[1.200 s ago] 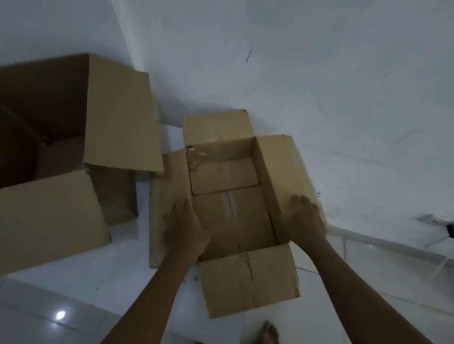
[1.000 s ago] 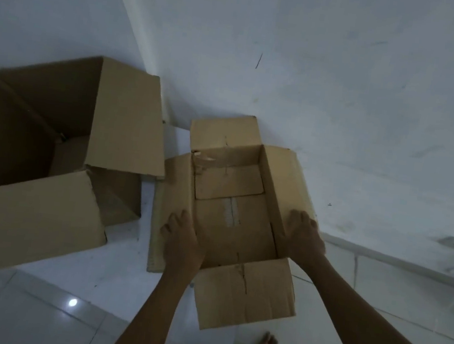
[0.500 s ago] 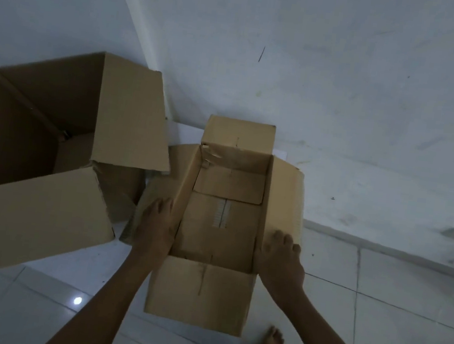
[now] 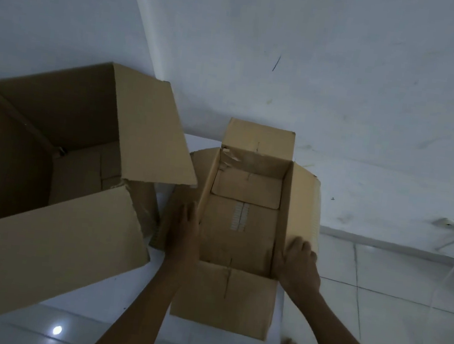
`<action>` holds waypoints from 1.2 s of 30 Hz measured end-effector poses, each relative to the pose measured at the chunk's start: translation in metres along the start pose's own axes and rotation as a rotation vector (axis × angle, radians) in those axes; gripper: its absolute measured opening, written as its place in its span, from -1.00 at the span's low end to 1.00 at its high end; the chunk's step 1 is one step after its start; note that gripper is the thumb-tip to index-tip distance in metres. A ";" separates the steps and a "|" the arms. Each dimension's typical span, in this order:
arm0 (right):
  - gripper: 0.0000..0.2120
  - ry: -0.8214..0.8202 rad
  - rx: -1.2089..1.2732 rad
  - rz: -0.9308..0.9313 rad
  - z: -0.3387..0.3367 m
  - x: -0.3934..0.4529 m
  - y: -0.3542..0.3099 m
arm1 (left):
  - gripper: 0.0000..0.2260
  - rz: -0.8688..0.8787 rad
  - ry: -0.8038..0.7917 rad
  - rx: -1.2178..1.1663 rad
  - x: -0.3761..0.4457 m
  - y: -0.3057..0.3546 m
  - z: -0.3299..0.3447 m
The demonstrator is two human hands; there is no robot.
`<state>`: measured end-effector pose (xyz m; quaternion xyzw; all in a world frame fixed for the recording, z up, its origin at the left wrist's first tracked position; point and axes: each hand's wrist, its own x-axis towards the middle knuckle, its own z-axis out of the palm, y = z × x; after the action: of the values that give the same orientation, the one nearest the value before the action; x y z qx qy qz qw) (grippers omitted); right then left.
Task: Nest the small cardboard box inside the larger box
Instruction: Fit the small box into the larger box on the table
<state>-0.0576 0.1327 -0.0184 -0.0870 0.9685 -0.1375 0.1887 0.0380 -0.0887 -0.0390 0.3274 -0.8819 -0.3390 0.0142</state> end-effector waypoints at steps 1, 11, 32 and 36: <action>-0.47 -0.009 -0.003 0.006 -0.001 0.001 0.000 | -0.52 -0.018 -0.006 0.087 0.003 0.001 0.002; -0.65 0.137 0.027 -0.173 -0.020 -0.052 -0.020 | -0.63 0.200 0.126 0.105 -0.064 0.039 -0.038; -0.70 0.266 -0.132 -0.962 -0.056 -0.175 -0.254 | -0.69 0.234 0.501 0.512 -0.157 -0.101 -0.287; -0.72 0.257 -0.131 -0.824 -0.061 -0.150 -0.300 | -0.69 0.113 0.523 0.602 -0.125 -0.137 -0.328</action>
<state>0.0908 -0.1042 0.1773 -0.4601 0.8752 -0.1493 -0.0097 0.2946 -0.2844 0.1549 0.3434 -0.9249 0.0305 0.1604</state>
